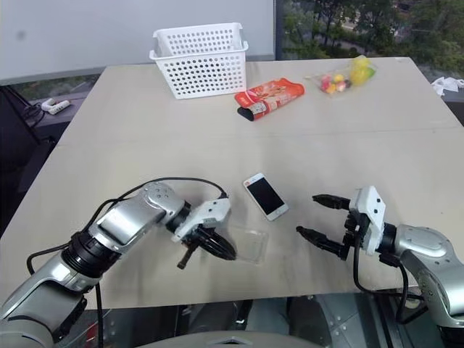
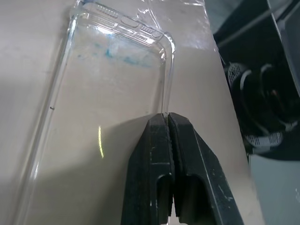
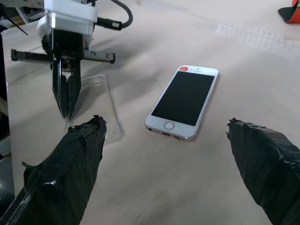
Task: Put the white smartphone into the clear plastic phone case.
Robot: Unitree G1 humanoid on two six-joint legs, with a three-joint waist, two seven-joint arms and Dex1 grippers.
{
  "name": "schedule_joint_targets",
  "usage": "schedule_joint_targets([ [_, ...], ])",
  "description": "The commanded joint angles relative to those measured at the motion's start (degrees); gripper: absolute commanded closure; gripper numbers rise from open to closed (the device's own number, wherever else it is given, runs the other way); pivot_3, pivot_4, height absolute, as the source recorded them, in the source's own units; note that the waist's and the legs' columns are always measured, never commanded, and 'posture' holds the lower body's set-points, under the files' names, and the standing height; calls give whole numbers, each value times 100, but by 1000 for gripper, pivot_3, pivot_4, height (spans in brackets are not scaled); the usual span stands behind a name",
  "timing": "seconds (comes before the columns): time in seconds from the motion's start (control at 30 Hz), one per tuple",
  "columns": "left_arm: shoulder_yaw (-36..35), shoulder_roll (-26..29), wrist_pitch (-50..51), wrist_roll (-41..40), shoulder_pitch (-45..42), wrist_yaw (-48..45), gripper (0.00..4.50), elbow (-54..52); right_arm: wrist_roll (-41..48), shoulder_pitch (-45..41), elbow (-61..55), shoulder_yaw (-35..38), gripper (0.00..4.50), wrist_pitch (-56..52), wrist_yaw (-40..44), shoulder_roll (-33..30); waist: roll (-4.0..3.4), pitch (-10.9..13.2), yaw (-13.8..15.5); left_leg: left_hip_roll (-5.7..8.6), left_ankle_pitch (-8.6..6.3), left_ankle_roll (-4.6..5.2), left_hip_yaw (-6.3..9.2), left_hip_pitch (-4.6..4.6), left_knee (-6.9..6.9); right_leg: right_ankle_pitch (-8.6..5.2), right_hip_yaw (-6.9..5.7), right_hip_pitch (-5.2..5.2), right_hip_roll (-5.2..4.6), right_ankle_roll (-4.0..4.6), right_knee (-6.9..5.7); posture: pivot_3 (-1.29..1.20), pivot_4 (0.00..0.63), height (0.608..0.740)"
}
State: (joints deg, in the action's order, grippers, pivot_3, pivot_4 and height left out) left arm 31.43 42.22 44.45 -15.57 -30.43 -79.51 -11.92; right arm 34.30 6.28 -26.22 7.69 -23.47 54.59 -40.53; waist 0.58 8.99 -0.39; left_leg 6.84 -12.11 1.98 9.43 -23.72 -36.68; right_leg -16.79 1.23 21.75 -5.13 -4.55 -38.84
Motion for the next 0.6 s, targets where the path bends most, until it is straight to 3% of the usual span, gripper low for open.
schedule_joint_targets([
  [0.03, 47, -366, 255, 192, 22, 651, 4488, 30, 42, -62, -82, 82, 0, 104, 64, -26, 0, -1, 40, 1, 0, 0, -1, 0, -1, 0, 0, -1, 0, 0, 2, 0, 150, 740],
  [0.37, -245, -1419, 286, 442, -372, 1812, 4488, 1063, 19, -115, -65, 37, 0, 119, 45, 16, -7, -6, 260, 4, 0, 1, -10, 1, -24, 1, 0, -11, -14, -2, 2, 0, 150, 740],
  [0.6, -259, -1498, -38, 401, -527, 1728, 4488, 1323, -9, -206, 5, 7, 0, 122, 70, 16, -8, -6, 239, 2, 0, 1, -8, 2, -37, 3, 4, -13, -12, -3, -2, 0, 150, 740],
])
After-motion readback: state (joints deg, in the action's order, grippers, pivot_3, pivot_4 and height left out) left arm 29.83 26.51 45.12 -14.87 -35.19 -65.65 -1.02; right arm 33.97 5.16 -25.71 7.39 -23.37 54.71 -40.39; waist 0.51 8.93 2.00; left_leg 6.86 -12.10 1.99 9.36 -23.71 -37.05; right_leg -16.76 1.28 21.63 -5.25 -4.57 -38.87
